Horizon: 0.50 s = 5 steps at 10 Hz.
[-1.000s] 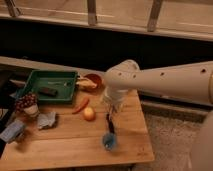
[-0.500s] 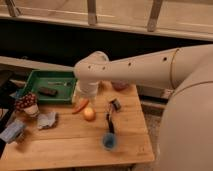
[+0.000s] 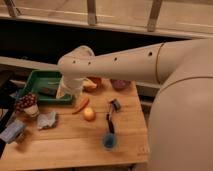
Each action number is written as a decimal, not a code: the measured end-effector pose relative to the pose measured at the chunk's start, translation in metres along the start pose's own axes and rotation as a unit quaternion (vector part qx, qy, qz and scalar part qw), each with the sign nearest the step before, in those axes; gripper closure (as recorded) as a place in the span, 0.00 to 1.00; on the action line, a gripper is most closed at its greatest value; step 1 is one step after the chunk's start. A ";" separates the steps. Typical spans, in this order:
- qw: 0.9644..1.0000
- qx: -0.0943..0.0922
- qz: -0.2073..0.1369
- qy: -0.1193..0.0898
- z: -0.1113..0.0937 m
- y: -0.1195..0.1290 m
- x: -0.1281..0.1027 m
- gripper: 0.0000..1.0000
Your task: Place grapes in purple bowl
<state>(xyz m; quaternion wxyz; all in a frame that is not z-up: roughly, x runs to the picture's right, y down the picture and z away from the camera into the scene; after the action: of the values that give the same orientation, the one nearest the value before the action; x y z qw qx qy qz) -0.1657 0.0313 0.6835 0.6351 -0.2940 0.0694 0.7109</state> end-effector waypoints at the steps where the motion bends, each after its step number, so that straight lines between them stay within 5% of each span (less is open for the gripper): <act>1: 1.000 -0.001 -0.001 0.001 0.000 0.002 0.001 0.36; 5: 1.000 0.006 0.006 0.005 0.001 -0.039 0.009 0.36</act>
<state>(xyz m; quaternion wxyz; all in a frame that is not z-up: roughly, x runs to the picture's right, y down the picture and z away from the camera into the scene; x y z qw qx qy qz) -0.1297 0.0461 0.6904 0.6321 -0.2937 0.0789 0.7127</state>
